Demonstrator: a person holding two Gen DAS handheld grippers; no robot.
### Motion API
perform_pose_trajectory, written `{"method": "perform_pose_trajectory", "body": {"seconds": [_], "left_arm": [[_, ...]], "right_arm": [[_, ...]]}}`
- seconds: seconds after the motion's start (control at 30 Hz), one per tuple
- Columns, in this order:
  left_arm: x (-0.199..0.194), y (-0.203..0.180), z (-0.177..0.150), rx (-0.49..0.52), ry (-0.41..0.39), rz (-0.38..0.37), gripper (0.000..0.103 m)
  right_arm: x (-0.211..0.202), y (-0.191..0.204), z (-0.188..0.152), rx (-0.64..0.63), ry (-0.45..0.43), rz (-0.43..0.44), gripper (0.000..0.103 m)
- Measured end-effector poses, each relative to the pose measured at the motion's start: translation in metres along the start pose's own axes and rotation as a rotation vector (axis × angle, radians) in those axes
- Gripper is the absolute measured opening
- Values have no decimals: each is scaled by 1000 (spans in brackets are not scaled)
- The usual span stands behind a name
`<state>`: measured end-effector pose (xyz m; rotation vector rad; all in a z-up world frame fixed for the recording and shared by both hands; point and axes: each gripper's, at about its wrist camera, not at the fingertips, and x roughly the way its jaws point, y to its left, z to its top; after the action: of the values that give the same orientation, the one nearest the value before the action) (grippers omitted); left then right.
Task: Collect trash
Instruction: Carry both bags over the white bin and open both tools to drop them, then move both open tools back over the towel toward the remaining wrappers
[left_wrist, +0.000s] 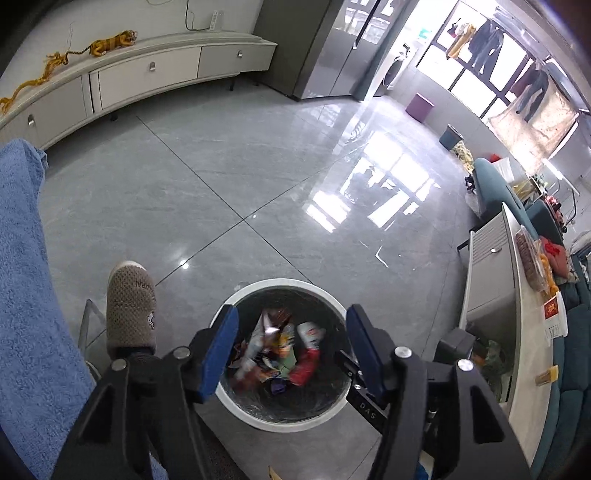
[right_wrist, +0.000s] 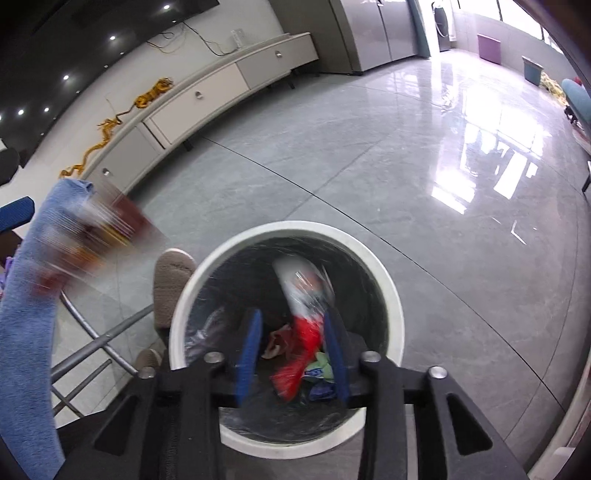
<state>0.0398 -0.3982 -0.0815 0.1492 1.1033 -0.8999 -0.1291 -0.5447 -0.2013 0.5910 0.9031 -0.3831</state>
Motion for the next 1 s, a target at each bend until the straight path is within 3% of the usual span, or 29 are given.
{"method": "perform_pose_trajectory", "body": {"seconds": [0.13, 0.33, 0.5, 0.67, 0.8, 0.87, 1.0], "left_arm": [[-4, 16, -1, -36, 6, 4, 59], [-56, 25, -6, -12, -135, 96, 59], [-98, 43, -23, -39, -231, 183, 67], [-144, 72, -50, -90, -301, 245, 68], [-191, 97, -80, -102, -390, 341, 76], [-210, 109, -95, -122, -418, 371, 76], [-247, 137, -133, -155, -476, 463, 79]], "right_arm": [[-1, -7, -1, 15, 5, -23, 37], [-23, 12, 9, -8, -31, -28, 39], [-60, 60, 25, -115, -118, -1, 48], [-100, 110, 31, -189, -207, 49, 58], [-127, 151, 27, -254, -254, 101, 62], [-138, 171, 21, -289, -269, 127, 68], [-148, 201, 9, -325, -277, 164, 70]]}}
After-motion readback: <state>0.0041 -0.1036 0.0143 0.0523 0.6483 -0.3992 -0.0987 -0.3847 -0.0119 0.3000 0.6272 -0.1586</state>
